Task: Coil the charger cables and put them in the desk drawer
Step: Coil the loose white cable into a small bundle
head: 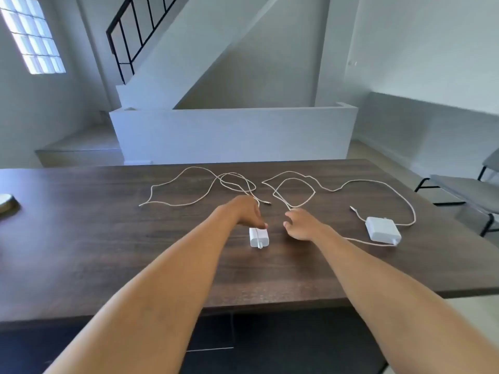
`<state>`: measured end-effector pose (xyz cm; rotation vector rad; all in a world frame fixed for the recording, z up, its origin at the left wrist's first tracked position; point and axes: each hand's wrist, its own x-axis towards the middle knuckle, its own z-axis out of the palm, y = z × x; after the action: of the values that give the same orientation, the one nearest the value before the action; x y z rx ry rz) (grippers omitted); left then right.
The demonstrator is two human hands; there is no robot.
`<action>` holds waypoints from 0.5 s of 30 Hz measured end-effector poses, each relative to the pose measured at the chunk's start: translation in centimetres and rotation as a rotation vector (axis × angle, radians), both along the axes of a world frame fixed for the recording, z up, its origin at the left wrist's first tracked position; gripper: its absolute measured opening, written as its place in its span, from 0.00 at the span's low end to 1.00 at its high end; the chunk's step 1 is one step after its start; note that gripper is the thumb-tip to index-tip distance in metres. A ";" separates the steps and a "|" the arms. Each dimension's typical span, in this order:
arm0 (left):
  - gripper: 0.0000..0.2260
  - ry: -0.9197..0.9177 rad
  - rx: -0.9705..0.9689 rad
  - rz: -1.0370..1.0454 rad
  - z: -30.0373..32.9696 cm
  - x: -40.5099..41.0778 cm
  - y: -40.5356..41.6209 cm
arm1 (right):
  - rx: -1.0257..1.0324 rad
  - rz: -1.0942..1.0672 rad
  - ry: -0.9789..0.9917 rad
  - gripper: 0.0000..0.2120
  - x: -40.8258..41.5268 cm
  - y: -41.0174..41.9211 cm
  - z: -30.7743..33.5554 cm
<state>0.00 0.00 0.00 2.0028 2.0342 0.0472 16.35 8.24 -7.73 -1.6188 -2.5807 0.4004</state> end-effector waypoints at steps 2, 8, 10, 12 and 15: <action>0.20 0.069 0.013 0.011 -0.7 0.4 0.1 | -0.010 -0.025 0.045 0.17 0.3 -0.6 -0.7; 0.28 0.098 0.023 0.140 -2.6 0.6 0.0 | -0.024 -0.050 0.087 0.22 0.8 -2.3 -1.9; 0.33 0.131 0.025 0.184 -3.0 1.0 0.1 | -0.016 -0.053 0.098 0.22 0.9 -2.2 -2.2; 0.38 0.122 0.009 0.243 -3.5 1.2 0.1 | -0.010 -0.051 0.095 0.23 0.8 -2.3 -2.3; 0.37 0.071 0.009 0.319 -4.0 1.4 0.4 | -0.015 -0.051 0.097 0.23 0.9 -2.2 -2.5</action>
<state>1.36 0.41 -3.99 1.6875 2.3840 0.0515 17.26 6.08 -10.24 -1.6233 -2.4673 0.4827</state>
